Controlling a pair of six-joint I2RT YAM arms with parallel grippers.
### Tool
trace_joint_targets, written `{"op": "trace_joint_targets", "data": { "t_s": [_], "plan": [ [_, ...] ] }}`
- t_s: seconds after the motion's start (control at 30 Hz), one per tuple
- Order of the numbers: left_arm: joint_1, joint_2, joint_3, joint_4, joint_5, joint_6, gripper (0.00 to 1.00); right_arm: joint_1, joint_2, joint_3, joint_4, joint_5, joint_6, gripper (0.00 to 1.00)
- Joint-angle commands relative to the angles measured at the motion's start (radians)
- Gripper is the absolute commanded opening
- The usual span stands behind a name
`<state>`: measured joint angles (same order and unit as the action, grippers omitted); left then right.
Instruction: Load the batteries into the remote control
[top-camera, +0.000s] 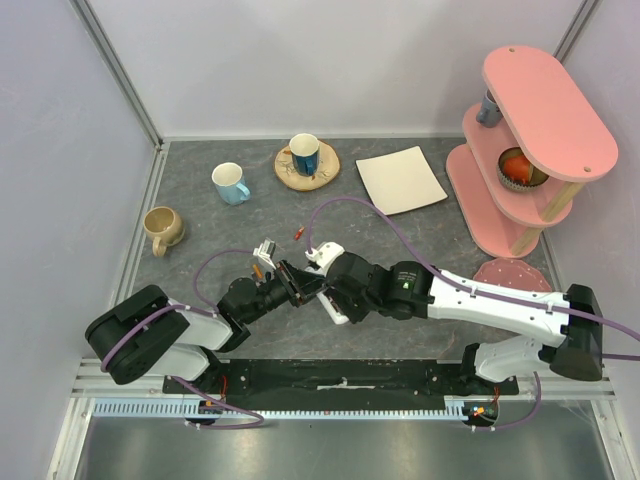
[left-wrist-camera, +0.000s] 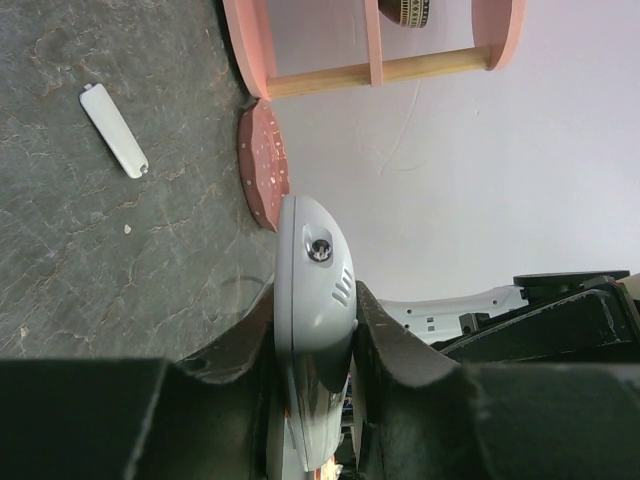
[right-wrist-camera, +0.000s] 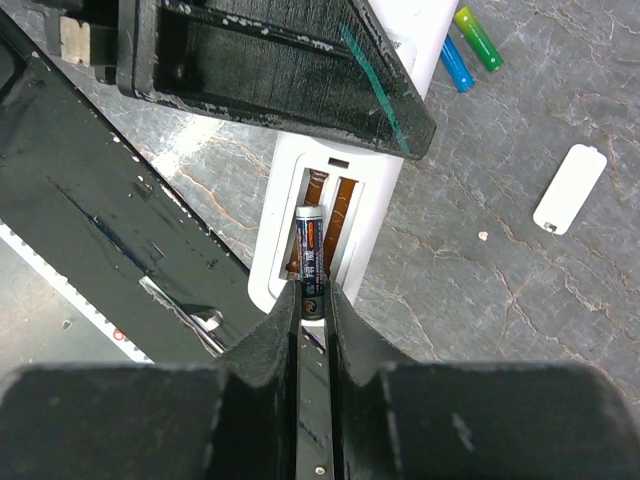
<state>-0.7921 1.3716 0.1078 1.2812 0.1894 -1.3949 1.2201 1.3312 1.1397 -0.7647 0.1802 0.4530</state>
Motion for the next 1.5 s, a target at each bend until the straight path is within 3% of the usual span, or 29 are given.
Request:
{"op": "trace_joint_targets", "data": {
  "t_s": [0.0,0.33,1.47],
  "plan": [
    [-0.002,-0.020,0.032,0.383,0.021,-0.013,0.02,-0.001,0.016,0.051,0.025,-0.018,0.003,0.11],
    [-0.004,-0.026,0.036,0.383,0.028,-0.009,0.02,-0.001,0.039,0.060,0.054,-0.031,0.032,0.06],
    [-0.061,-0.046,0.067,0.385,0.012,0.002,0.02,-0.002,0.066,0.045,0.229,-0.024,0.159,0.04]
  ]
}}
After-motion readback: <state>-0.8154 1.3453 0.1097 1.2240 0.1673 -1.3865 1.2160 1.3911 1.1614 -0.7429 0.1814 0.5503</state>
